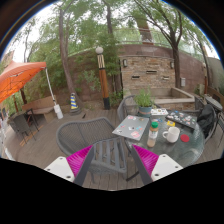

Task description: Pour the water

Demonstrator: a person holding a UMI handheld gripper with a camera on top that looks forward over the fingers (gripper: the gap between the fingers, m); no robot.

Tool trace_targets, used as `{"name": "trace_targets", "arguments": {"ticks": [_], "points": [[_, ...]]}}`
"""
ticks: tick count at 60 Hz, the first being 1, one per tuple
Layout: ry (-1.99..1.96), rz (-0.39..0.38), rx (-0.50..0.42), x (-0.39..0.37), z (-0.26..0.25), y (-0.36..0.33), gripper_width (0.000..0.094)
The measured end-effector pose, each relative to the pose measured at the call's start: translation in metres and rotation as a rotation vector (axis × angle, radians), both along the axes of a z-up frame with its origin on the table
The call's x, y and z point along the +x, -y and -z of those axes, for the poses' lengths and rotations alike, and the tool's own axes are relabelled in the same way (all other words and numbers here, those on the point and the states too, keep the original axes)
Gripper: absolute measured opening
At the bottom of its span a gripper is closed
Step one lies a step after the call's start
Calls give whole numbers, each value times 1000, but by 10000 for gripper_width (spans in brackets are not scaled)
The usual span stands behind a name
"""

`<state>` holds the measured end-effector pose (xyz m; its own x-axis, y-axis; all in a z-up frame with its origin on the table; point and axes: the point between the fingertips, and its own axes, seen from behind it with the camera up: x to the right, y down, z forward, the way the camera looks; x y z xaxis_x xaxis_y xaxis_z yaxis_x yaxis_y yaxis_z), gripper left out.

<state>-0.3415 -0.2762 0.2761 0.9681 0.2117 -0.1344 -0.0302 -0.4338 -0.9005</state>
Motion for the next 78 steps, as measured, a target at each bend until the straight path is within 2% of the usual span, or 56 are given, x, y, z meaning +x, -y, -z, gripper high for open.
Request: {"name": "trace_targets", "arguments": {"ticks": [12,17,29,35,45,58,60,62,65,72,78], "points": [[72,53,52,7,8,-20,824],[82,90,39,16,21,-34,820],[100,199,46,86,74,-105,821],[105,225,55,122,101,-152,818],[95,215,75,156,150,-236,831],[95,157,166,160,186,-317,828],[102,148,189,159,187,-326,815],[114,130,212,156,188,-334,749],[154,124,206,161,197,-343,469],[140,131,283,162,192,-347,471],[170,113,287,161,196,-348,437]]}}
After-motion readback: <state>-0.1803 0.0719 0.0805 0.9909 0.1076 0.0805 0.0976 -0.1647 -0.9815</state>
